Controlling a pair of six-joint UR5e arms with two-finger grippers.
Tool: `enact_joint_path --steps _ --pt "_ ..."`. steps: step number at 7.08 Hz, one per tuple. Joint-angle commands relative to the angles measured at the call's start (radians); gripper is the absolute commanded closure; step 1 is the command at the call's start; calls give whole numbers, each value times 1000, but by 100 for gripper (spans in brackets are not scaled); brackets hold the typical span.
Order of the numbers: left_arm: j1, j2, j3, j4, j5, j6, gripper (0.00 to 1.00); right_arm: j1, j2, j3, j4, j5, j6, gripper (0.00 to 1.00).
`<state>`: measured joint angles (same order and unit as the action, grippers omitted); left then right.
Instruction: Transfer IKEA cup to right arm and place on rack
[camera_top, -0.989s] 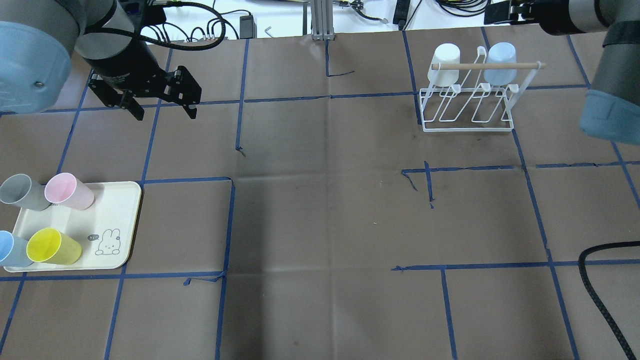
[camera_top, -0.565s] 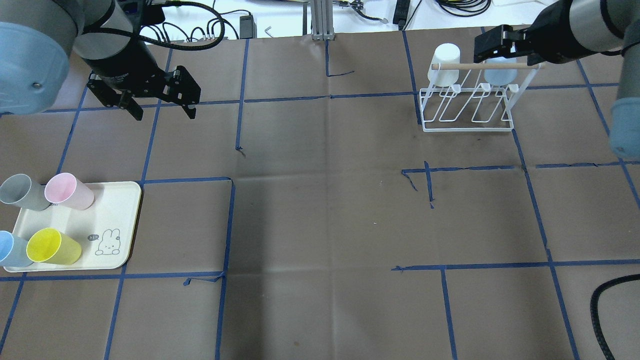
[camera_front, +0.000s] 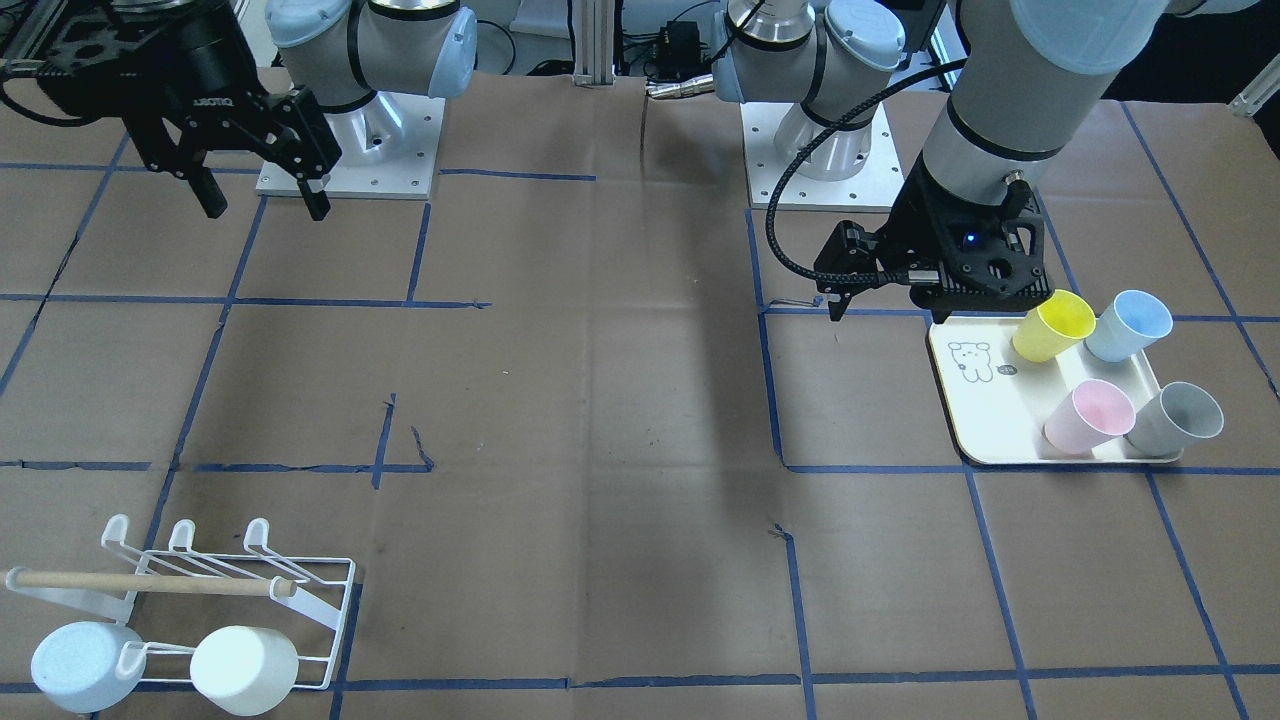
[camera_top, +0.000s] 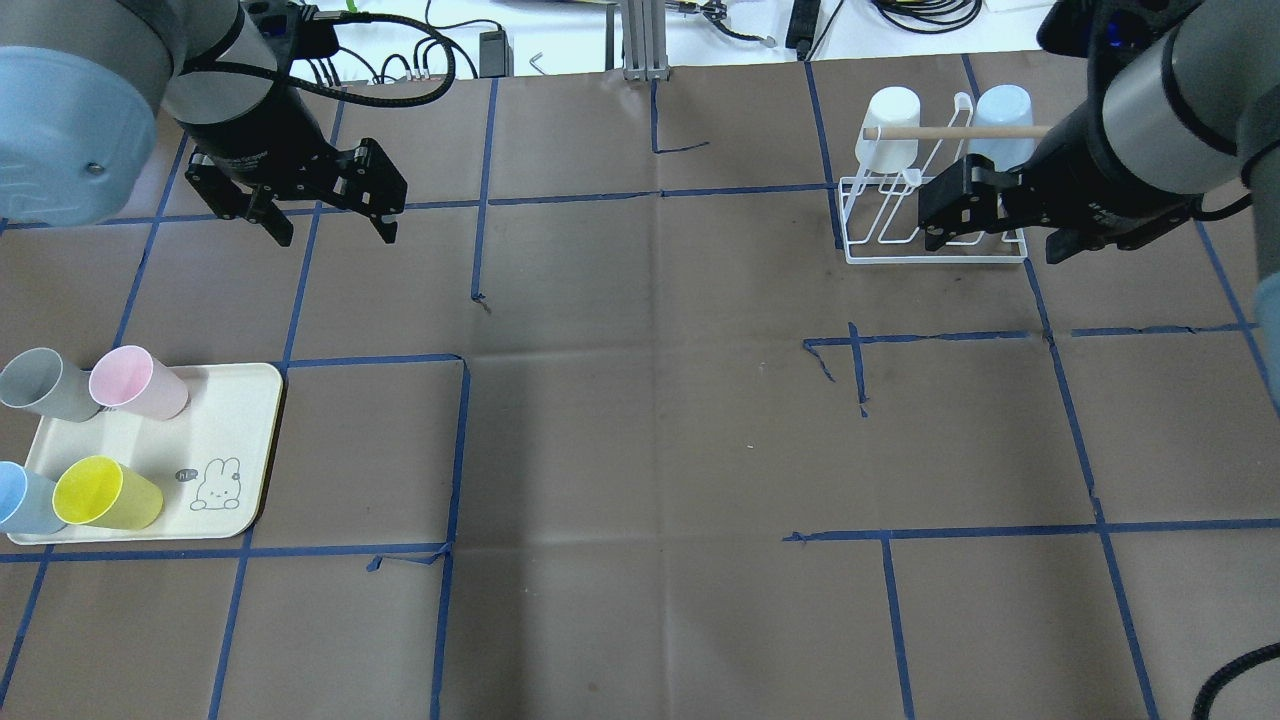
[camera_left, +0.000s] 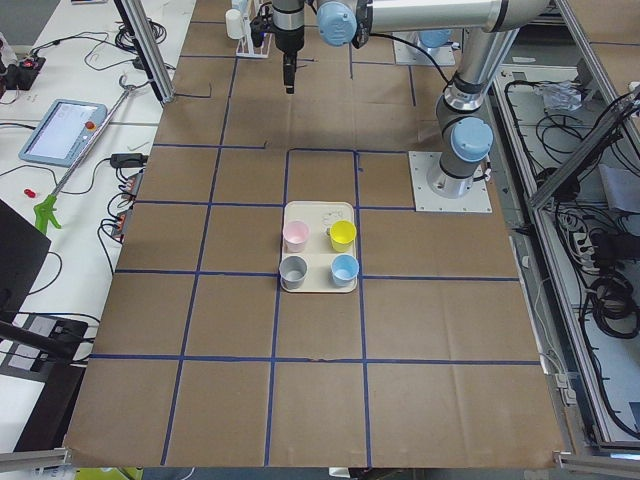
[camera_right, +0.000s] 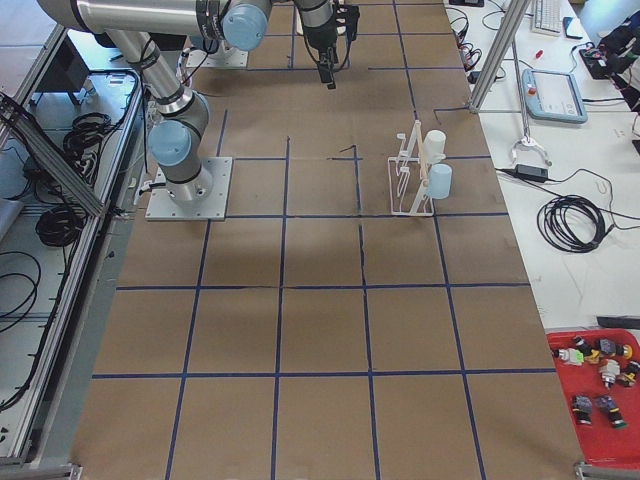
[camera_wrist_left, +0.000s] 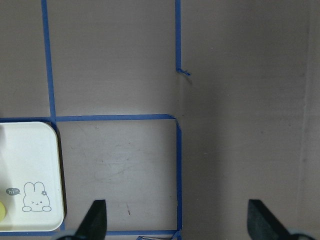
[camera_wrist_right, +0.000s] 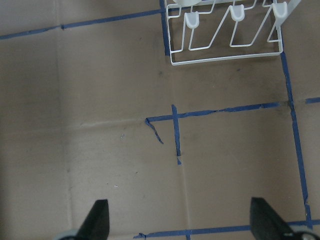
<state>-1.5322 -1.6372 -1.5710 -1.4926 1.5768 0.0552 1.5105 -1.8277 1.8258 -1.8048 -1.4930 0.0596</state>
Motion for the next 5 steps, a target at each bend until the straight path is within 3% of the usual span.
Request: enact_joint_path --steps 1,3,5 --pt "1 7 -1 0 0 2 1 54 80 -54 22 -32 58 0" --pt "1 7 -1 0 0 2 1 56 197 -192 82 -32 63 0" --pt "1 7 -1 0 0 5 1 85 197 -195 90 -62 63 0"
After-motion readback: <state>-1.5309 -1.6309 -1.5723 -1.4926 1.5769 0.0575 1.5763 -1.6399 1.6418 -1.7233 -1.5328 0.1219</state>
